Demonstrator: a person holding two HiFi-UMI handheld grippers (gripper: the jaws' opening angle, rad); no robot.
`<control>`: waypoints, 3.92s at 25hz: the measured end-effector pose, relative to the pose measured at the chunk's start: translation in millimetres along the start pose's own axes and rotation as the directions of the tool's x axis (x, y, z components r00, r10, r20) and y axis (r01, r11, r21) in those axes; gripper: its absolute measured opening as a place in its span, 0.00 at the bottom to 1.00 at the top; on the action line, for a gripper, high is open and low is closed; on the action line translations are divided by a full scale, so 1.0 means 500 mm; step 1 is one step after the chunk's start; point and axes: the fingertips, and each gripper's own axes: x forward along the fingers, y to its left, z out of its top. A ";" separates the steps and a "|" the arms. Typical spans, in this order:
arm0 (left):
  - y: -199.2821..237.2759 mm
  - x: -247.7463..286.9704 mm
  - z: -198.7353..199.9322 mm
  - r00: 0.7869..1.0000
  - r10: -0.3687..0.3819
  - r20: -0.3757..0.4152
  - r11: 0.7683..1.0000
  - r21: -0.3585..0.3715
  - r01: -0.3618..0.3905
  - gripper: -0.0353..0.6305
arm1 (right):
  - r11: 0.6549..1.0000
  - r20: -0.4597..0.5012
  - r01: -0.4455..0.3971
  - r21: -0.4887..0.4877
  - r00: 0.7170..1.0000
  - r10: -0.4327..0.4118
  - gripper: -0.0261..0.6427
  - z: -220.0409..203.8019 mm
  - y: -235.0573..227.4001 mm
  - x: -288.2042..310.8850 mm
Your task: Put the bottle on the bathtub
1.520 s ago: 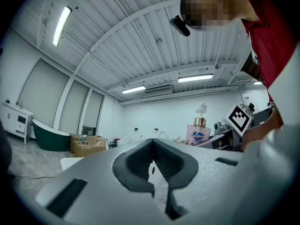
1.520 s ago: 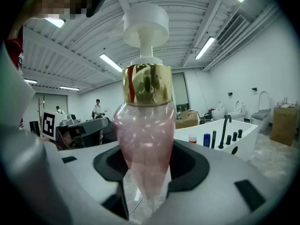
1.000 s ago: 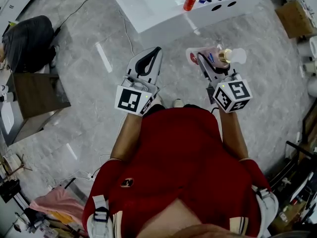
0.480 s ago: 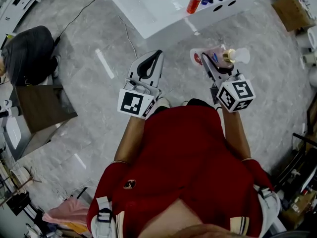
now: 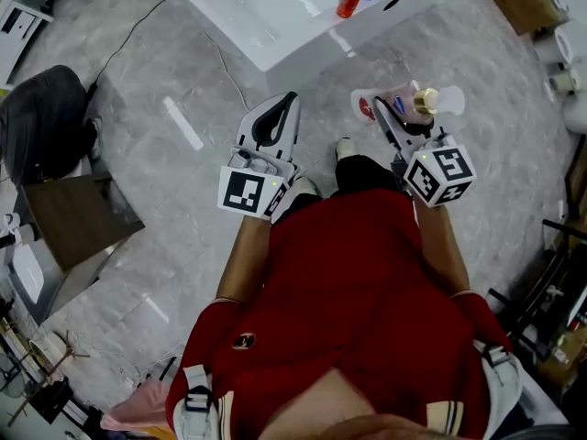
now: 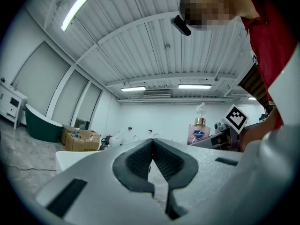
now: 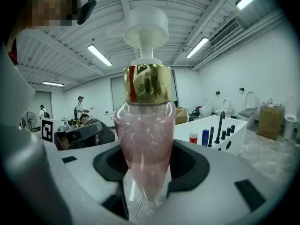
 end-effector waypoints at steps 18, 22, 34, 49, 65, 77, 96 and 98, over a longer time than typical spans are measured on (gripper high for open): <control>0.055 0.111 -0.019 0.998 0.048 -0.037 0.998 0.034 -0.047 0.06 | 1.000 0.017 -0.018 -0.021 1.000 0.019 0.36 0.021 -0.104 0.096; 0.068 0.182 -0.031 0.997 0.047 -0.061 0.998 0.047 -0.045 0.06 | 0.999 0.016 -0.024 -0.033 1.000 0.024 0.36 0.028 -0.157 0.139; 0.136 0.377 -0.081 0.985 0.087 -0.148 0.994 0.072 -0.077 0.06 | 0.990 -0.030 -0.110 -0.089 0.994 0.108 0.36 0.046 -0.286 0.279; 0.184 0.540 -0.145 0.959 0.207 -0.193 0.975 0.124 -0.185 0.06 | 0.947 -0.076 -0.295 -0.129 0.955 0.287 0.36 0.042 -0.380 0.409; 0.234 0.599 -0.172 0.939 0.280 -0.201 0.957 0.138 -0.256 0.06 | 0.908 -0.115 -0.389 -0.155 0.920 0.374 0.36 0.031 -0.383 0.511; 0.322 0.585 -0.193 0.954 0.207 -0.218 0.976 0.105 -0.188 0.06 | 0.942 -0.144 -0.298 -0.157 0.950 0.276 0.36 0.001 -0.355 0.602; 0.433 0.589 -0.270 0.965 0.016 -0.261 0.999 0.055 -0.001 0.06 | 0.983 -0.169 -0.106 -0.151 0.982 0.080 0.36 -0.081 -0.352 0.757; 0.436 0.591 -0.272 0.964 0.001 -0.266 0.999 0.052 0.014 0.06 | 0.983 -0.176 -0.093 -0.156 0.982 0.065 0.36 -0.094 -0.356 0.770</control>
